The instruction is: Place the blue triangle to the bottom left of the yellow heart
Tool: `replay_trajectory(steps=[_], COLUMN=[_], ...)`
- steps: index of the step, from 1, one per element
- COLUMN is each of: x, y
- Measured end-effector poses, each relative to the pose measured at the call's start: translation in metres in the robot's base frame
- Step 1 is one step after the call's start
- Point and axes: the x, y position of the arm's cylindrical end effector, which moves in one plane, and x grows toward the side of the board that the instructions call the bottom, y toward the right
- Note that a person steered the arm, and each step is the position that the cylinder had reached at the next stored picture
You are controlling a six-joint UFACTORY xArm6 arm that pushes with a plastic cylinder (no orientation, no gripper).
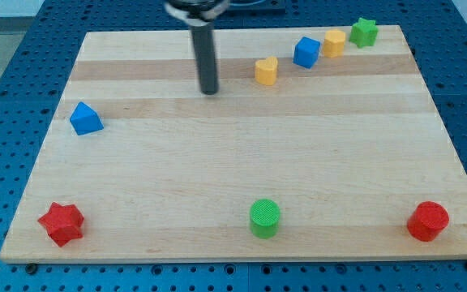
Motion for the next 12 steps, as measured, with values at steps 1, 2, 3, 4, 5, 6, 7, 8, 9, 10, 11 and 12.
replay_trajectory(steps=[1,2,3,4,5,6,7,8,9,10,11,12], x=[-0.01,-0.021,-0.023,-0.025,-0.029,-0.03,-0.038,-0.036,-0.002,0.081,0.109,0.086], y=[0.047,0.061,0.06,0.028,-0.046,-0.143,-0.23,-0.273,-0.273,-0.273,-0.273,-0.273])
